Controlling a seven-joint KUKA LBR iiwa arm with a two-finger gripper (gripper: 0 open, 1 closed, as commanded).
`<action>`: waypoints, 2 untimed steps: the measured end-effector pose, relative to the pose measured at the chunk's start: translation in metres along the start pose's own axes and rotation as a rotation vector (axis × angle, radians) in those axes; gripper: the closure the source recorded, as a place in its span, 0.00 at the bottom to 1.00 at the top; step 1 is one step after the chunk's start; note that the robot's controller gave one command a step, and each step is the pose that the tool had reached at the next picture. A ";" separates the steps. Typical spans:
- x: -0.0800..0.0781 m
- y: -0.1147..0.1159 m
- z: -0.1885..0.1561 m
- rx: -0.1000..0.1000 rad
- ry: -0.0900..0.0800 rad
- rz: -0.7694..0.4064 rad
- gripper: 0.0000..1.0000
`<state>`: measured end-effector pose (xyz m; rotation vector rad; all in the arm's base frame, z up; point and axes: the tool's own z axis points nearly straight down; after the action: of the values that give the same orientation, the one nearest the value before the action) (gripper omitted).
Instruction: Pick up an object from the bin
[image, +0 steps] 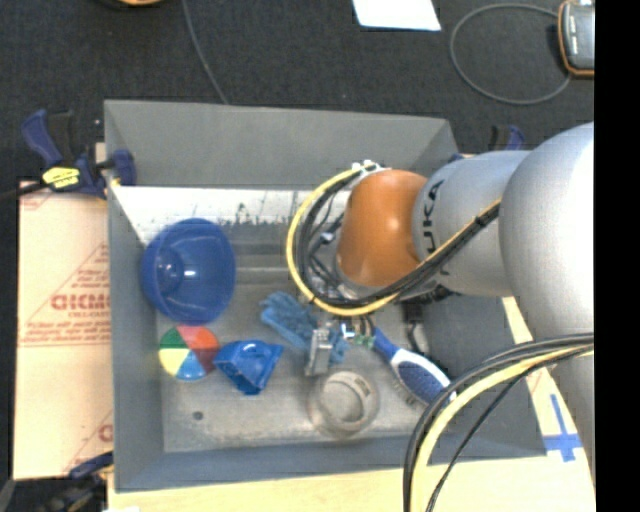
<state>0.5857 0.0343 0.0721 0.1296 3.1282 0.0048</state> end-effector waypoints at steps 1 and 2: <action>-0.004 -0.005 -0.008 0.003 0.004 0.163 0.00; -0.001 -0.001 -0.001 0.000 -0.003 0.002 0.00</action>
Offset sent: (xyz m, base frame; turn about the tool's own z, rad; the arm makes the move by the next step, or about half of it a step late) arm 0.0000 -0.0001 0.0000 0.0015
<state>0.5869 0.0333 0.0729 0.1333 3.1248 0.0050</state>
